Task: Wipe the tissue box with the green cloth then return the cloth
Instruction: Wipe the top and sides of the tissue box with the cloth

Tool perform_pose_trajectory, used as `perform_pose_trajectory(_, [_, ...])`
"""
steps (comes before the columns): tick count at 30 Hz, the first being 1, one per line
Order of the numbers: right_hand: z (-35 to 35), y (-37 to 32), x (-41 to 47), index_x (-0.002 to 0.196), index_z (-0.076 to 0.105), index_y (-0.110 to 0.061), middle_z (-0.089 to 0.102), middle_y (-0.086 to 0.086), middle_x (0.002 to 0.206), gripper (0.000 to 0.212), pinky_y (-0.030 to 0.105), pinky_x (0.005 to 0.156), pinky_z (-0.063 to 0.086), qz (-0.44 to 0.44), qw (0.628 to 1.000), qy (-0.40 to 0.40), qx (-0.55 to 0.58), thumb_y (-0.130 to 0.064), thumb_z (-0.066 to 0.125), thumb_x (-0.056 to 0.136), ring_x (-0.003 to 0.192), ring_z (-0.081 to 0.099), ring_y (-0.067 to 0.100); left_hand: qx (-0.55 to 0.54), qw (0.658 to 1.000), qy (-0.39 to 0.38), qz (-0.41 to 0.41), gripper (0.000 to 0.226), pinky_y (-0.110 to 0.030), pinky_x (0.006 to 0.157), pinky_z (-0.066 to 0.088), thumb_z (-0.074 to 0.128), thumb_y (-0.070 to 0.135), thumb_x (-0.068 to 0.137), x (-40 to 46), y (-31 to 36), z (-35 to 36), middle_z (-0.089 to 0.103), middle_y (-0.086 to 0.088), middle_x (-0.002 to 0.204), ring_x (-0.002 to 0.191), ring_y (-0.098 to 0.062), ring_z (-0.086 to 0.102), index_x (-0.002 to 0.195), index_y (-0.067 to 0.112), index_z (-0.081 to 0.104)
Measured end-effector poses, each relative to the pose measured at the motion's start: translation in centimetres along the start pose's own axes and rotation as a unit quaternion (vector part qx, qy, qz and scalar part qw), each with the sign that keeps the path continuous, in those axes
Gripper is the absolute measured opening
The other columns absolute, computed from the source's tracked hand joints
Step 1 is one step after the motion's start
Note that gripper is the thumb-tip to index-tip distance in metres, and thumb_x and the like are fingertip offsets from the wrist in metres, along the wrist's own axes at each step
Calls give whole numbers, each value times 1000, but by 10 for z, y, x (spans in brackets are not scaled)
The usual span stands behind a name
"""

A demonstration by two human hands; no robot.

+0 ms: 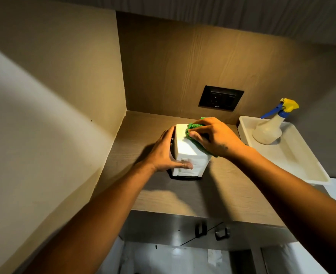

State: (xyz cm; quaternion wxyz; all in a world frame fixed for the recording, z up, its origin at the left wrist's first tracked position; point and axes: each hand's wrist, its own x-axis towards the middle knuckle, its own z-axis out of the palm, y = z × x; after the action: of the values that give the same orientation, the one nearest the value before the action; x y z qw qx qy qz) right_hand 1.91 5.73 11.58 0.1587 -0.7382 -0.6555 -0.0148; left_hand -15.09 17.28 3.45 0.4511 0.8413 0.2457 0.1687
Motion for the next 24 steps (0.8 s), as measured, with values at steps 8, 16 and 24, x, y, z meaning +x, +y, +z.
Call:
perform_pose_trajectory(8, [15,-30,6,116,72,-29,65,3,124,44,37,79,52,-77,997,15,-24,-53,42,96,119,53,21,28,1000,-9,-10,137,-32,103,39,92,66,42,-3,0,-2,35,5,155,136,-16,38,152,35,17])
perform_pose_trajectory(16, [7,-3,-19,114,74,-22,66,1,117,43,33,84,50,96,990,51,92,-52,51,94,107,54,16,29,999,-8,-24,143,-51,103,49,91,72,34,-2,3,-2,41,5,153,133,-16,47,151,41,14])
perform_pose_trajectory(24, [30,20,-44,97,77,-15,77,10,105,42,46,88,57,427,541,231,687,-54,65,87,99,72,27,98,995,-14,-16,147,-47,119,26,80,85,36,-6,0,-15,14,7,165,149,-19,21,154,42,2])
